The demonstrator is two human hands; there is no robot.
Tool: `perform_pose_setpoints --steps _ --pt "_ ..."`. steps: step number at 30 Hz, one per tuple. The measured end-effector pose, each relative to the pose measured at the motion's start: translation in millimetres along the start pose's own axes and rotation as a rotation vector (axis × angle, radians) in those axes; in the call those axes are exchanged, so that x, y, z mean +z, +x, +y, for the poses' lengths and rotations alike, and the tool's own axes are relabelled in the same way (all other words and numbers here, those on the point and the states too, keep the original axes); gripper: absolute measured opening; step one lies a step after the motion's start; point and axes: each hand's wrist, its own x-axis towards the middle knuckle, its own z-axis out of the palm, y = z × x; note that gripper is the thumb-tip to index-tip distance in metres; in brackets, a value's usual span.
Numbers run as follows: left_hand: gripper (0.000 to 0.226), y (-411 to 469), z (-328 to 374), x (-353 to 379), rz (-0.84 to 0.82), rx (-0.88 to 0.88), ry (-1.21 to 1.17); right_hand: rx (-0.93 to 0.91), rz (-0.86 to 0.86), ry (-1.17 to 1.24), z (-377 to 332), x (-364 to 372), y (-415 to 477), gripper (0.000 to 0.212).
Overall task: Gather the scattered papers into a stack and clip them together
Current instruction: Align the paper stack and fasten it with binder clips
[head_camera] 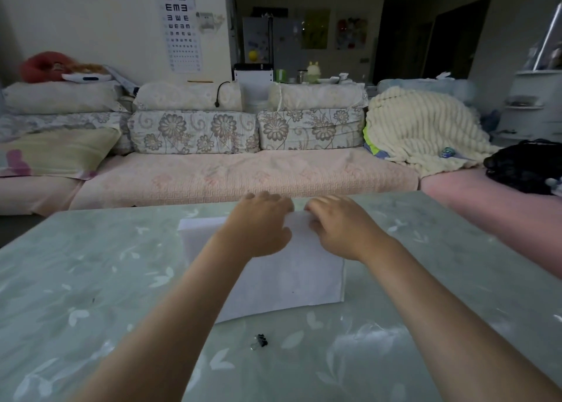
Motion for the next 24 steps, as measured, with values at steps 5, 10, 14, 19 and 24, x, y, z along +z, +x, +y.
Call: perform_pose_setpoints --steps 5,10,14,19,24 --pt "0.027 16 22 15 0.072 0.071 -0.006 0.012 -0.006 0.049 3 3 0 0.006" --pt "0.027 20 15 20 0.043 0.044 -0.058 0.023 0.459 0.027 -10 1 -20 0.023" --pt "0.027 23 9 20 -0.011 0.049 -0.059 -0.023 0.14 0.292 -38 17 -44 0.004" --pt "0.03 25 6 20 -0.028 0.03 -0.07 0.099 -0.526 0.536 -72 63 -57 0.024" --pt "0.031 24 6 21 -0.019 0.033 -0.069 -0.033 -0.631 0.618 -97 88 -49 0.035"
